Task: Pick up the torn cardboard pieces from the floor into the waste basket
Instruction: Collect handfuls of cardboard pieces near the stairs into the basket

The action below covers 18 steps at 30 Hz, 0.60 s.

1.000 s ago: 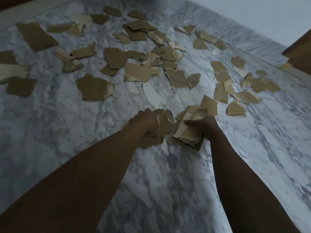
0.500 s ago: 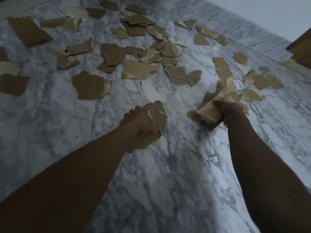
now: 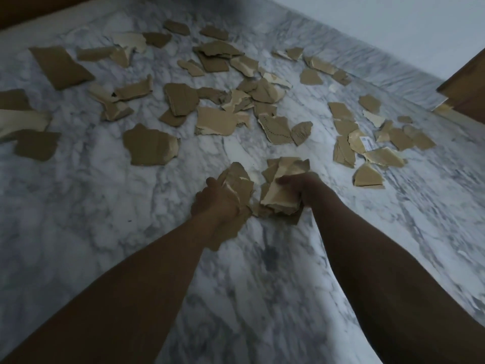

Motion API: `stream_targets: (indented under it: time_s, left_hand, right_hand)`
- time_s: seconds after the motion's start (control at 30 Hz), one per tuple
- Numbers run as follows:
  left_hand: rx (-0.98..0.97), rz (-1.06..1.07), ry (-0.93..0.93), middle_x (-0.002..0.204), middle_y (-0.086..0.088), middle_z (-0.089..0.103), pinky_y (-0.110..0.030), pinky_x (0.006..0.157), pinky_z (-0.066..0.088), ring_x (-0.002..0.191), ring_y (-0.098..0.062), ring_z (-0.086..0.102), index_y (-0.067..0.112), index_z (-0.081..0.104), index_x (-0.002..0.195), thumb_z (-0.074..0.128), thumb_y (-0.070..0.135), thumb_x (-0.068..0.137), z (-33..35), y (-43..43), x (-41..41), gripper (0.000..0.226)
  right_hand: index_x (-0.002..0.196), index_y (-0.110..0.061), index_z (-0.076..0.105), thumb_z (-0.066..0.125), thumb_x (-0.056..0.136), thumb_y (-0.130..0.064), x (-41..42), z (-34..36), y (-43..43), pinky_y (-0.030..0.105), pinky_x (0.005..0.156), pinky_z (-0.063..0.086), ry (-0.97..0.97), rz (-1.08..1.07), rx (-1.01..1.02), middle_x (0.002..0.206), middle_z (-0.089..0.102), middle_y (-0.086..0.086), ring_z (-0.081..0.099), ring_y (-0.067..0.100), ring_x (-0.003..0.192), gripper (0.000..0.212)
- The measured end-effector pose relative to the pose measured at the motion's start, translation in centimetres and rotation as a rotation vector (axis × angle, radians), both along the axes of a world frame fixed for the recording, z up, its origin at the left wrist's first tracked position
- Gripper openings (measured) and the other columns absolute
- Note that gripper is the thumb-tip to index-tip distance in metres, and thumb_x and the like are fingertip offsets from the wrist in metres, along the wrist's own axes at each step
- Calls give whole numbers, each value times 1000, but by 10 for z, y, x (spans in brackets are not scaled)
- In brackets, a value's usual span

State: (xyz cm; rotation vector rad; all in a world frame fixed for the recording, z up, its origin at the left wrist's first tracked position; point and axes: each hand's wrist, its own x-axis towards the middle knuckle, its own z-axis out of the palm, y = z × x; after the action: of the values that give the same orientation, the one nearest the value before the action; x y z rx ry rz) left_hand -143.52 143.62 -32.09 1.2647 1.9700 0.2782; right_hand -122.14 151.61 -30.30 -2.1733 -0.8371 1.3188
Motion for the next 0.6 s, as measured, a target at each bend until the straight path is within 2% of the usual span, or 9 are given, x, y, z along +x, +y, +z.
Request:
stream_targets:
  time_s: [0.07,0.17,0.23,0.33,0.43,0.47,0.53,0.57,0.6]
  left_hand:
    - [33,87,6,127,-10,55,-42,92,49,116,-32,56,12,27,131,65,39,82,4,-15,-5,68]
    - [-26,167,21,127,-10,56,-39,91,46,115,-32,57,12,23,137,60,38,86,10,-45,-21,68]
    - [-48,225,29,130,-11,55,-39,95,43,118,-33,56,11,22,140,54,36,91,14,-71,-39,64]
    - [-19,288,14,129,-15,55,-41,95,44,118,-34,55,8,26,136,50,34,95,36,-102,-88,54]
    - [19,295,-6,134,-17,50,-40,95,46,119,-35,54,0,19,144,55,33,91,83,-122,-164,72]
    - [56,304,7,134,-16,50,-40,95,47,117,-34,55,-1,22,144,58,34,87,105,-130,-193,76]
    - [164,335,78,127,-13,59,-35,89,51,108,-31,61,0,40,136,63,36,76,159,-146,-252,74]
    - [225,371,118,127,-14,60,-31,87,50,108,-31,61,1,43,135,64,33,77,189,-156,-282,70]
    - [274,428,144,130,-15,57,-29,86,47,113,-32,59,-1,38,138,63,27,83,221,-165,-311,67]
  right_hand:
    - [135,-4,43,95,57,-24,-15,6,-18,41,76,52,-5,51,-8,129,54,10,58,32,116,96]
    - [134,-4,42,94,60,-24,-38,19,-52,43,85,54,-9,118,-71,127,54,10,58,34,116,93]
    - [132,-3,45,94,61,-21,-59,28,-75,47,86,56,28,190,-113,120,59,12,62,34,108,88]
    - [124,-2,47,90,68,-18,-109,46,-103,46,77,56,102,313,-148,102,60,12,64,31,90,73]
    - [130,-4,45,95,59,-28,-177,76,-119,51,85,57,143,488,-120,118,59,15,63,35,103,90]
    - [125,-5,48,96,56,-30,-205,93,-121,52,85,57,160,552,-87,118,59,15,63,35,103,88]
    - [109,-7,53,94,61,-28,-262,140,-130,49,81,58,201,670,13,110,62,14,64,31,98,67]
    - [103,-10,55,92,65,-27,-293,169,-137,46,74,59,227,732,75,108,64,13,65,28,92,56]
    - [97,-12,56,90,68,-26,-324,199,-145,41,66,58,245,793,141,105,65,11,64,25,87,47]
